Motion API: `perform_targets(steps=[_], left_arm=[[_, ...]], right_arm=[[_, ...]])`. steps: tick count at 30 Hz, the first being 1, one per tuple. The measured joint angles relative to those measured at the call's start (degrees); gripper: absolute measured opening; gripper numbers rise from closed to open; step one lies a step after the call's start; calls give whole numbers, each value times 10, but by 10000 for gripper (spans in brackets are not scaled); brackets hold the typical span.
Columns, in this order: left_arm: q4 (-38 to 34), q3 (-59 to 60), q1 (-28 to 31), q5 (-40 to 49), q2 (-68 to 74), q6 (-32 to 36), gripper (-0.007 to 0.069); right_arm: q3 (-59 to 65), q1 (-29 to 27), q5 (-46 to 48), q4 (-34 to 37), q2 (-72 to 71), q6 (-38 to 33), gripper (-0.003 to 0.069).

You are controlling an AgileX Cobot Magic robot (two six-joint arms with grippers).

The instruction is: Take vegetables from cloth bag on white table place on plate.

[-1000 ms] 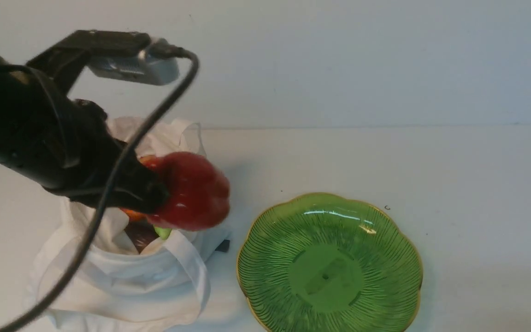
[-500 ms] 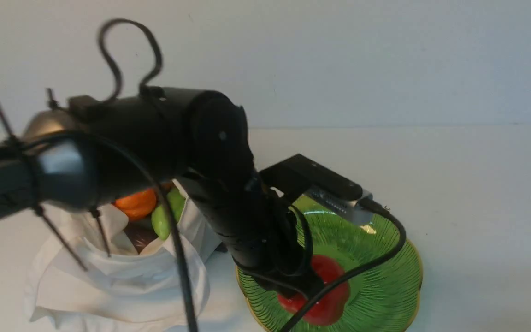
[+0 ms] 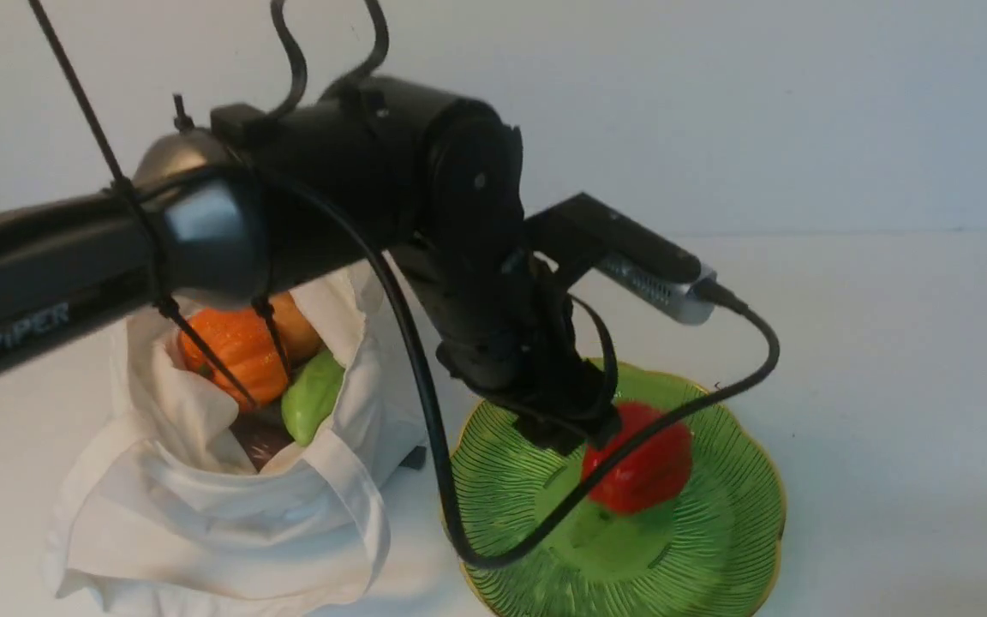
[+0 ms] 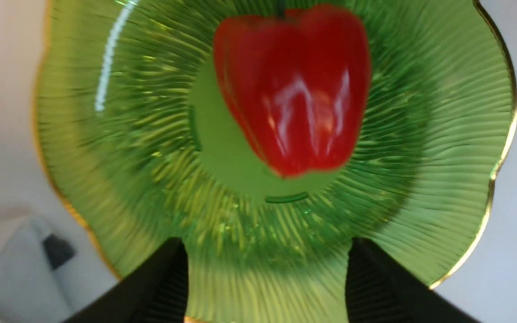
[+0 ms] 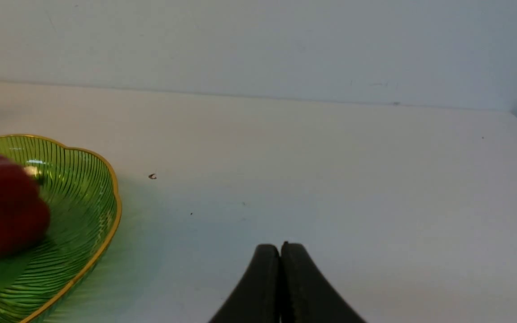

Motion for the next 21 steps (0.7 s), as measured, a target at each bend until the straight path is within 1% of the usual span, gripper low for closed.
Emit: perform_targets(steps=[1, 3, 4, 5, 7, 8, 9, 11, 14, 16, 20, 21], left_arm=[[46, -30, 0, 42, -9, -24, 387], [103, -58, 0, 73, -31, -51, 304], [103, -60, 0, 76, -34, -57, 293], [150, -68, 0, 83, -62, -77, 189], [195, -69, 0, 90, -97, -103, 76], [218, -68, 0, 94, -132, -120, 36], [222, -68, 0, 94, -132, -122, 32], [249, -56, 0, 94, -200, -155, 2], [262, -24, 0, 97, -284, -186, -5], [264, 18, 0, 93, -357, -207, -5], [268, 136, 0, 32, -489, -245, -5], [268, 142, 0, 28, -494, -248, -5]], right_arm=[[0, 0, 0, 0, 0, 0, -15], [0, 0, 0, 0, 0, 0, -15], [0, 0, 0, 0, 0, 0, -15], [0, 0, 0, 0, 0, 0, -15], [0, 0, 0, 0, 0, 0, -15], [0, 0, 0, 0, 0, 0, -15], [0, 0, 0, 0, 0, 0, -15], [0, 0, 0, 0, 0, 0, -15], [0, 0, 0, 0, 0, 0, -15], [0, 0, 0, 0, 0, 0, -15], [0, 0, 0, 0, 0, 0, -15], [0, 0, 0, 0, 0, 0, -15]])
